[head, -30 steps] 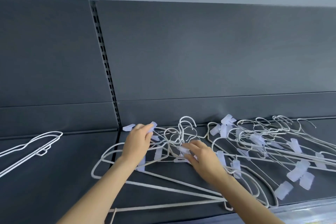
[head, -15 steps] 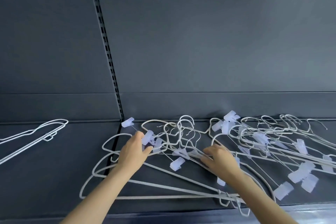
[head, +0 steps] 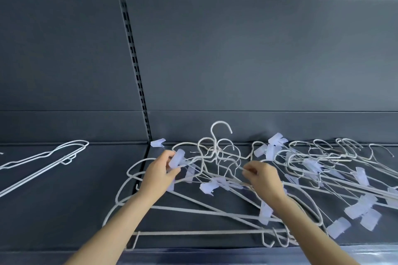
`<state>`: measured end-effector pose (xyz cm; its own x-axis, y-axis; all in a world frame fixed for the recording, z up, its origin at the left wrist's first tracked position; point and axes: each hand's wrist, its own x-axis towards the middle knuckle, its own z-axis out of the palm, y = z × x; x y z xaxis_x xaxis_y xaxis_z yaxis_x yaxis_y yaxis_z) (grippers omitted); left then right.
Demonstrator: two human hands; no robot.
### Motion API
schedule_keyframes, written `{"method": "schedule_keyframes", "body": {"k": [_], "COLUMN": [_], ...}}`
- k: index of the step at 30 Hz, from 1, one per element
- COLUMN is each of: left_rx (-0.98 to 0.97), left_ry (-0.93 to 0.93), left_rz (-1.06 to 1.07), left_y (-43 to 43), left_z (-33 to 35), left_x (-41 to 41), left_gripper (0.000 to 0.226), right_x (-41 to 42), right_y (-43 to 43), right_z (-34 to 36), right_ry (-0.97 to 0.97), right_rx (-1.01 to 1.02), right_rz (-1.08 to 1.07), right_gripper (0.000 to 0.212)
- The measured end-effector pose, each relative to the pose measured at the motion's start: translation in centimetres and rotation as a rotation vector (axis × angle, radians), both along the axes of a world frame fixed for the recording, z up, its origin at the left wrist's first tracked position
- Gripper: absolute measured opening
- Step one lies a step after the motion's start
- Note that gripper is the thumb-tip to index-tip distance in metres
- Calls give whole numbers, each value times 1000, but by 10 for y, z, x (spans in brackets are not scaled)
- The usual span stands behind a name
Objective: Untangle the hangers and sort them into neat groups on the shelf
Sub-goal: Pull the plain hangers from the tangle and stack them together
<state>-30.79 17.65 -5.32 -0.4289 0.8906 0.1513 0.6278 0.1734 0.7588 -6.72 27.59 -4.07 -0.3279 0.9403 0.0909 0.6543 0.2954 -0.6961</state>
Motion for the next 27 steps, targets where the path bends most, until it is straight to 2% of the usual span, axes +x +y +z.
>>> {"method": "schedule_keyframes", "body": {"k": [5,9,11,13,16,18,20,22,27], "left_rx": [125,140,132,106,21,31,66,46,37], "left_ry": [1,10,21,112,260,261,304,320,206], "left_rz": [-19,-11,-43,-54,-50,-40,-11,24,10], "left_y": [7,7,6,6,8,10,13,16,17], "left_z": [23,30,30,28,27,28,28,30,38], "left_x": [1,2,3,0,-5,-5,-5,-6,-9], "left_gripper": [26,26,21,21,31,31,21,24,10], "right_x": [-4,-4,-1,1,3,3,2,0,-3], "right_y": [12,25,29,29,29,28,26,26,30], "right_z": [28,34,36,41,48,52,56,59,60], "right_ry": [157,151,184,271,347,355,332,301,207], "right_rx": [17,35,-30,-140,-249,-265,-244,-223,-81], "right_rz": [63,43,51,83,107,131,182,188,93], "right_gripper": [10,7,13,24,26,18,20,15,20]}}
